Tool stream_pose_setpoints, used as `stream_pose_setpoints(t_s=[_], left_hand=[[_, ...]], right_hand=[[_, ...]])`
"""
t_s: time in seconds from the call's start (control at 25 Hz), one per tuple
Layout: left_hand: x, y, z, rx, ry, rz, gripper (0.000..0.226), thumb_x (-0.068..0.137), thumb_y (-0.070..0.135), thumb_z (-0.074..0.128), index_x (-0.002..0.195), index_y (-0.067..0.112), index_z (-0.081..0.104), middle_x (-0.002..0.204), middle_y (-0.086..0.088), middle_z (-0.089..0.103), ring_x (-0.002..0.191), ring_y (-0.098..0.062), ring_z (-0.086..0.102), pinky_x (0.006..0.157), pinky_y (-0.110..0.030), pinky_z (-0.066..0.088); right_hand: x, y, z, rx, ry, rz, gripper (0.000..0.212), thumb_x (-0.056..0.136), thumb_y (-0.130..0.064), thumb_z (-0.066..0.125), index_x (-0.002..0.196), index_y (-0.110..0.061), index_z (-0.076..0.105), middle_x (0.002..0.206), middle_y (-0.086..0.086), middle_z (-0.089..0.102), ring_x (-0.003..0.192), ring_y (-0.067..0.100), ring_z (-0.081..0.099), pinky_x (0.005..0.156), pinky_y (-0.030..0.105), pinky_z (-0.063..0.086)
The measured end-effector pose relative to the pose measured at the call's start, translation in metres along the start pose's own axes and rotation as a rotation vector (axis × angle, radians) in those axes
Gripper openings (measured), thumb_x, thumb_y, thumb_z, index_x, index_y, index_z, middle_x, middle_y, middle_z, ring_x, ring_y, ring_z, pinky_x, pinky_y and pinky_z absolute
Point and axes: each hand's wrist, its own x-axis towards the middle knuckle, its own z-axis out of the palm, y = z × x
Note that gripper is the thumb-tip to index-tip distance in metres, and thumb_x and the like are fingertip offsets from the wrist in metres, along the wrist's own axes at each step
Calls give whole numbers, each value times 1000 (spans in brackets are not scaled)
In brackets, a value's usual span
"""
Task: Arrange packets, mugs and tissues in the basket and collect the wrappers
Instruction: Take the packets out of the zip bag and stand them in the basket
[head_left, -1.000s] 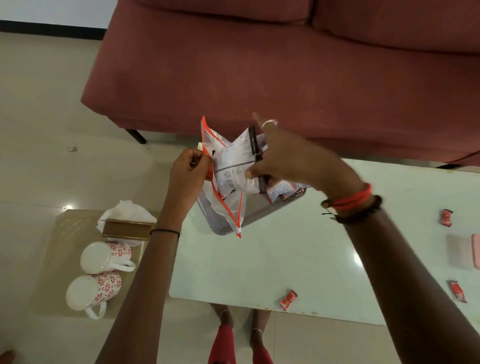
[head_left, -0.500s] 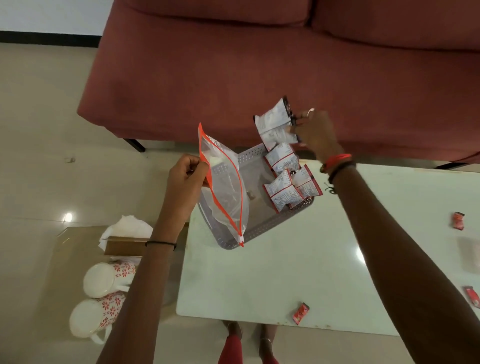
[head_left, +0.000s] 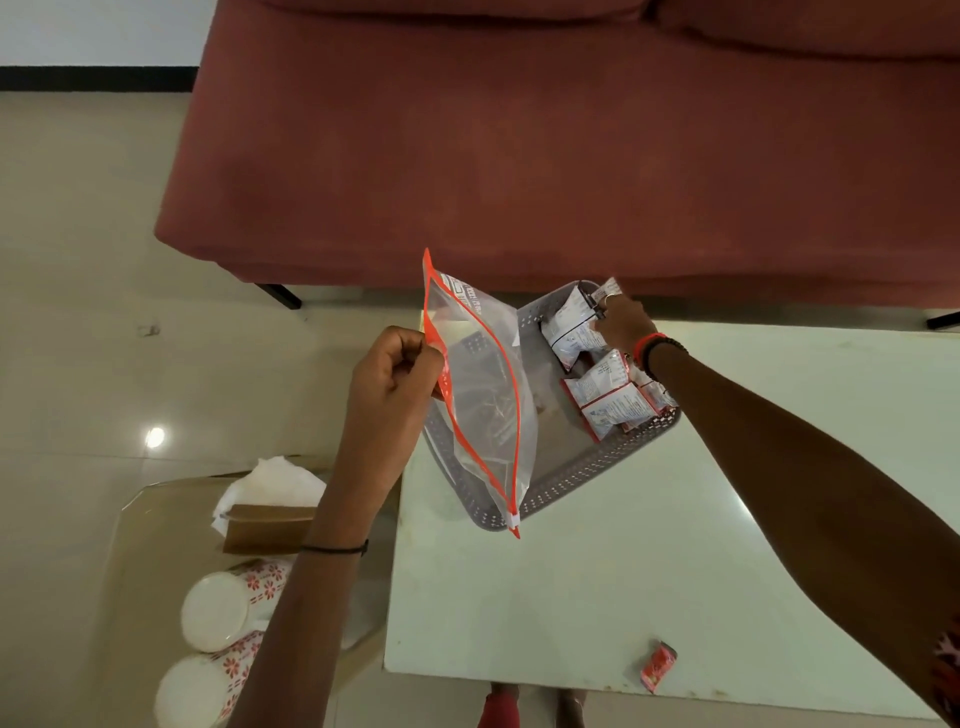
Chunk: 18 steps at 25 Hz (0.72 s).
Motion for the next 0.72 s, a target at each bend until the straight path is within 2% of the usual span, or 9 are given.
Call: stream_pose_setpoints(t_s=[0.28, 0.4, 0.48, 0.52, 0.56, 0.64, 0.68, 0.72], left_hand=[[5, 3, 4, -15, -34, -12, 14, 91, 13, 52, 79, 16, 57, 72, -1, 63, 67, -14, 61, 64, -17, 54], [4, 6, 4, -22, -32, -4, 14, 91, 13, 52, 79, 16, 57, 71, 0, 63, 64, -7, 60, 62, -15, 53], [3, 8, 4, -26, -20, -10, 11, 91, 14, 52, 81, 13, 58, 72, 0, 64, 64, -6, 61, 65, -18, 54], [3, 9, 4, -21, -12, -12, 11, 91, 14, 52, 83, 10, 59, 73, 0, 64, 66, -8, 61, 66, -20, 54], [2, 11, 5, -14, -9, -13, 11, 91, 13, 52, 85, 7, 59, 74, -2, 64, 69, -11, 60, 69, -24, 53], [-1, 15, 7, -6, -28, -19, 14, 91, 12, 51, 87, 0, 58, 74, -5, 62, 71, -18, 58, 71, -29, 52], [-3, 17, 9, -1, -55, -22, 15, 91, 11, 51, 86, -2, 57, 72, -5, 62, 70, -18, 58, 70, -29, 51], [-7, 20, 11, 6, -95, -21, 15, 91, 11, 51, 85, -1, 57, 70, -4, 61, 69, -16, 57, 68, -26, 51]], right_hand=[[-1, -2, -2, -115, 41, 38, 33, 90, -9, 51, 121, 1, 51, 127, 24, 53, 114, 40, 55, 97, 46, 47], [-11, -8, -9, -182, 166, 5, 28, 90, -6, 49, 116, 1, 55, 118, 23, 60, 109, 40, 58, 91, 45, 51], [-22, -13, -19, -186, 264, -41, 29, 88, -2, 49, 116, -1, 56, 114, 21, 63, 110, 39, 57, 90, 45, 51], [-30, -16, -25, -194, 257, -93, 34, 85, -1, 53, 119, -1, 53, 116, 22, 61, 114, 39, 55, 92, 45, 50], [-40, -18, -30, -222, 188, -173, 47, 82, -5, 61, 127, -3, 48, 125, 24, 55, 121, 41, 49, 99, 47, 45], [-68, -17, -35, -303, -50, -359, 102, 68, -25, 82, 148, -17, 20, 151, 26, 23, 142, 44, 18, 113, 55, 22], [-84, -17, -35, -317, -117, -444, 122, 60, -37, 86, 151, -27, 6, 157, 24, 6, 145, 43, 1, 114, 60, 12], [-98, -17, -33, -309, -142, -517, 131, 54, -47, 86, 150, -33, -2, 158, 21, -5, 145, 41, -10, 113, 63, 6]])
